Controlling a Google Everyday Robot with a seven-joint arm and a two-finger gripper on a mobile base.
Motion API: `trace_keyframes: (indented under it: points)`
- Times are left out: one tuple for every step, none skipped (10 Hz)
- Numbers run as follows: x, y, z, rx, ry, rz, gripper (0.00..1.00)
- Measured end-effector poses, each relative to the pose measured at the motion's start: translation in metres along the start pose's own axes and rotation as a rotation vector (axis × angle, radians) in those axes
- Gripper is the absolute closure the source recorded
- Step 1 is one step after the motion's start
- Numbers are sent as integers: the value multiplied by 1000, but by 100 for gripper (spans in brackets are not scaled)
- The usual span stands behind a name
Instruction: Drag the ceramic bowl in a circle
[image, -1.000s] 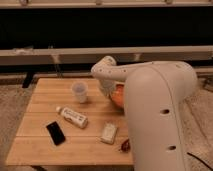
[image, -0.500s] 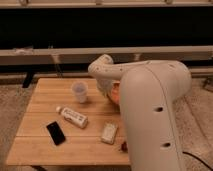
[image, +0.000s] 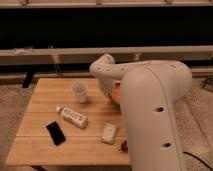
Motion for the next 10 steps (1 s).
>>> trace_keyframes:
  points:
    - [-3, 0, 1, 1, 1, -2, 96]
    - [-4, 4, 0, 0, 2, -4, 96]
    - [-7, 3, 0, 0, 1, 1, 96]
    - [-8, -3, 2, 2, 2, 4, 96]
    - [-10, -14, 3, 3, 1, 9, 96]
    - [-12, -16, 3, 5, 2, 8, 96]
    - [-16, -12, 3, 3, 2, 6, 96]
    - [-21, -5, 2, 3, 3, -1, 96]
    - [-26, 1, 1, 3, 4, -11, 96]
    - [-27, 1, 0, 7, 5, -23, 96]
